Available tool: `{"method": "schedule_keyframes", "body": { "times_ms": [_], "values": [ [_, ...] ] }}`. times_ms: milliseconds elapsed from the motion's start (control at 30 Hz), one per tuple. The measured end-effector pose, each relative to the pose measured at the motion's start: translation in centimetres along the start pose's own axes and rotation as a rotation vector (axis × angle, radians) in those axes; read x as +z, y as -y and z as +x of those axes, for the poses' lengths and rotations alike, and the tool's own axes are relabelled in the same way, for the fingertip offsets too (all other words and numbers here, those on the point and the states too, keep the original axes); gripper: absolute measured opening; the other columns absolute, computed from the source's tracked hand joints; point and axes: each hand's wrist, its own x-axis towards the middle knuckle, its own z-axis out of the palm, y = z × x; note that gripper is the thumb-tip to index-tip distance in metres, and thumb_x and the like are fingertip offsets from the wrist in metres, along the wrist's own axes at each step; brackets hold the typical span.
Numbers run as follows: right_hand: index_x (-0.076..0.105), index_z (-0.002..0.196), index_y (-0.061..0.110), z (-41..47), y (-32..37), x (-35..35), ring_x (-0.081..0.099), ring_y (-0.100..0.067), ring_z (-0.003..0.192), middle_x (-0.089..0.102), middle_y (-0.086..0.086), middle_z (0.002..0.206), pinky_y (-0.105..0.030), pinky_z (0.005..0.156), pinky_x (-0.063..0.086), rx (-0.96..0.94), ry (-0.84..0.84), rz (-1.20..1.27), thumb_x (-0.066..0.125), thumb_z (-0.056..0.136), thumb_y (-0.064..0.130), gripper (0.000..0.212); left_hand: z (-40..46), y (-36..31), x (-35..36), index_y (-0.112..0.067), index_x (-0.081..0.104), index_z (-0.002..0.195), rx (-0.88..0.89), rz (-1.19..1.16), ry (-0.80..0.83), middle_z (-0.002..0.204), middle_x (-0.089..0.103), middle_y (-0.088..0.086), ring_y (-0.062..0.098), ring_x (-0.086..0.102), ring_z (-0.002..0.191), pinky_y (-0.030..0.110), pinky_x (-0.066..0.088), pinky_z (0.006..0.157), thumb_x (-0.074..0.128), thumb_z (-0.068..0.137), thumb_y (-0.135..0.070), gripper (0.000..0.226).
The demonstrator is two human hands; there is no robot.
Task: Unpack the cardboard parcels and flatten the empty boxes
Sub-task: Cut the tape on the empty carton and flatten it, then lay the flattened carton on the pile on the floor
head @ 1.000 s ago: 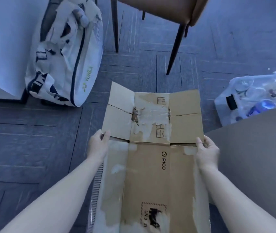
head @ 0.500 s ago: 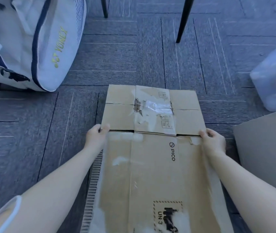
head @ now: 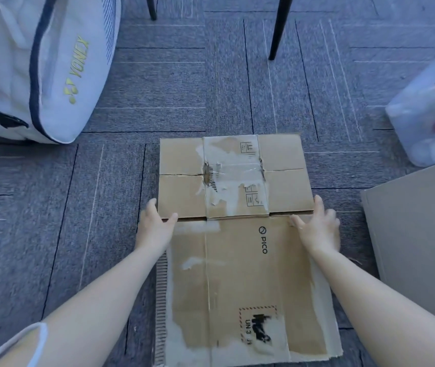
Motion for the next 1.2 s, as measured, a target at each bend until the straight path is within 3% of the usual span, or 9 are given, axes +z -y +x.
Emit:
{"method": "schedule_keyframes", "body": {
  "times_ms": [100, 300, 533, 733, 800, 900, 967, 1200],
  "values": [
    [0.018, 0.154, 0.022, -1.7, 0.4, -0.6, 0.039, -0.039, 0.126, 0.037, -0.020, 0.143, -0.049, 0.098, 0.042, -0.011, 0.009, -0.068, 0.054, 0.094, 0.053, 0.077, -0.6, -1.1, -1.0, -0.018, 0.033, 0.147, 0.051, 0.110, -0.002, 0.143, 0.041, 0.013, 0.034, 0.046, 0.125, 0.049, 0.043, 0.101, 0.055, 0.093, -0.040, 0.062],
    [0.030, 0.149, 0.023, -9.3, 3.8, -7.1, 0.041, -0.031, 0.124, 0.040, -0.011, 0.144, -0.045, 0.092, 0.045, -0.145, 0.062, -0.065, 0.050, 0.098, 0.037, 0.057, -7.7, -7.0, -6.8, -0.020, 0.045, 0.139, 0.151, 0.256, 0.065, 0.142, 0.041, 0.008, 0.028, 0.041, 0.128, 0.044, 0.043, 0.099, 0.046, 0.099, -0.038, 0.044],
    [0.034, 0.149, 0.024, -22.0, 9.7, -22.3, 0.042, -0.025, 0.121, 0.045, 0.000, 0.140, -0.037, 0.096, 0.043, -0.410, 0.085, -0.101, 0.046, 0.096, 0.026, 0.054, -21.7, -17.6, -18.8, -0.023, 0.049, 0.135, 0.406, 0.410, 0.065, 0.137, 0.047, -0.003, 0.020, 0.039, 0.127, 0.036, 0.038, 0.100, 0.042, 0.101, -0.037, 0.038],
    [0.042, 0.144, 0.023, -32.8, 12.1, -38.2, 0.046, -0.024, 0.117, 0.048, 0.002, 0.136, -0.034, 0.093, 0.045, -0.543, 0.011, -0.087, 0.044, 0.095, 0.024, 0.048, -32.8, -25.8, -31.0, -0.024, 0.055, 0.129, 0.498, 0.539, 0.002, 0.131, 0.052, -0.004, 0.019, 0.043, 0.123, 0.034, 0.037, 0.100, 0.037, 0.101, -0.037, 0.035],
    [0.047, 0.138, 0.022, -36.3, 12.5, -43.4, 0.050, -0.023, 0.112, 0.052, 0.003, 0.130, -0.034, 0.088, 0.047, -0.544, -0.039, -0.070, 0.044, 0.094, 0.024, 0.044, -36.6, -28.7, -34.6, -0.024, 0.053, 0.131, 0.574, 0.641, 0.006, 0.131, 0.053, -0.004, 0.020, 0.043, 0.122, 0.034, 0.037, 0.101, 0.035, 0.101, -0.037, 0.037],
    [0.064, 0.118, 0.019, -40.5, 12.3, -50.9, 0.061, -0.025, 0.088, 0.063, 0.003, 0.105, -0.036, 0.064, 0.054, -0.532, -0.179, -0.022, 0.054, 0.079, 0.024, 0.040, -42.6, -33.9, -38.3, -0.022, 0.054, 0.129, 0.728, 0.748, -0.012, 0.132, 0.054, -0.001, 0.022, 0.045, 0.122, 0.036, 0.037, 0.100, 0.035, 0.101, -0.037, 0.037],
    [0.066, 0.111, 0.018, -42.7, 11.6, -55.3, 0.062, -0.026, 0.082, 0.064, 0.001, 0.099, -0.038, 0.058, 0.053, -0.509, -0.255, -0.016, 0.058, 0.074, 0.024, 0.039, -46.4, -37.5, -39.7, -0.021, 0.055, 0.127, 0.832, 0.764, -0.038, 0.131, 0.055, 0.000, 0.023, 0.047, 0.121, 0.036, 0.038, 0.099, 0.036, 0.100, -0.036, 0.036],
    [0.059, 0.127, 0.019, -48.2, 3.3, -65.7, 0.056, -0.027, 0.104, 0.061, -0.002, 0.119, -0.039, 0.080, 0.050, -0.287, -0.445, 0.047, 0.057, 0.087, 0.027, 0.040, -57.2, -46.9, -38.5, -0.020, 0.060, 0.119, 1.122, 0.763, -0.034, 0.120, 0.059, 0.001, 0.024, 0.052, 0.112, 0.035, 0.041, 0.090, 0.039, 0.099, -0.036, 0.033]
  ]
}}
